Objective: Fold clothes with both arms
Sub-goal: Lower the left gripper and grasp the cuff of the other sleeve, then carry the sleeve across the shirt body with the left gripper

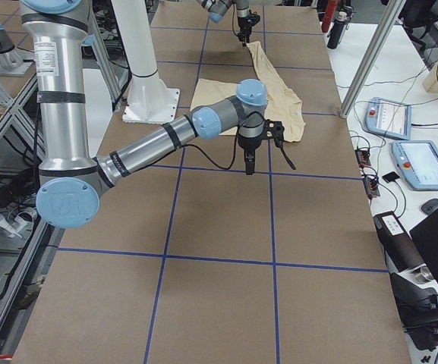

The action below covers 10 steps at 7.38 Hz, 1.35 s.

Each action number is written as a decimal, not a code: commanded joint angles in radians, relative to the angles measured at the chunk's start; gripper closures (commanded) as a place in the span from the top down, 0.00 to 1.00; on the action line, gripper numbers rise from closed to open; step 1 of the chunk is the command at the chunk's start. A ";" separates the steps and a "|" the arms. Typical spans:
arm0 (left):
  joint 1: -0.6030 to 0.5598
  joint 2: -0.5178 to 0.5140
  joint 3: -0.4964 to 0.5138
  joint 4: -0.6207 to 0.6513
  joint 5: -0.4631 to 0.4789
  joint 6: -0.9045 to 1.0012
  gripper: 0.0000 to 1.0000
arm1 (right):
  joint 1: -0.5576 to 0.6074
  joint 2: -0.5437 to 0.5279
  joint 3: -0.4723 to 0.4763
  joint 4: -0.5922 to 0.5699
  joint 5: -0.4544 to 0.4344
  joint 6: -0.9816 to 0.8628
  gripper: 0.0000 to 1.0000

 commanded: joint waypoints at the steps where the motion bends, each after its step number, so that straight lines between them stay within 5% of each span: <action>1: 0.001 -0.003 0.002 0.002 0.001 0.001 0.51 | 0.000 0.002 0.000 0.000 0.000 0.000 1.00; 3: -0.001 -0.004 0.004 0.003 0.001 0.001 0.34 | 0.000 0.002 0.000 0.000 0.000 0.000 1.00; 5: -0.001 -0.003 0.004 0.003 0.003 0.001 0.05 | 0.000 0.003 0.000 0.000 0.000 0.000 1.00; 8: -0.002 -0.003 -0.025 0.003 0.000 0.009 0.00 | 0.000 0.003 0.002 0.000 0.000 0.000 1.00; 10: -0.006 -0.014 -0.138 0.087 -0.013 0.007 0.00 | 0.000 0.003 0.002 0.000 0.002 0.002 1.00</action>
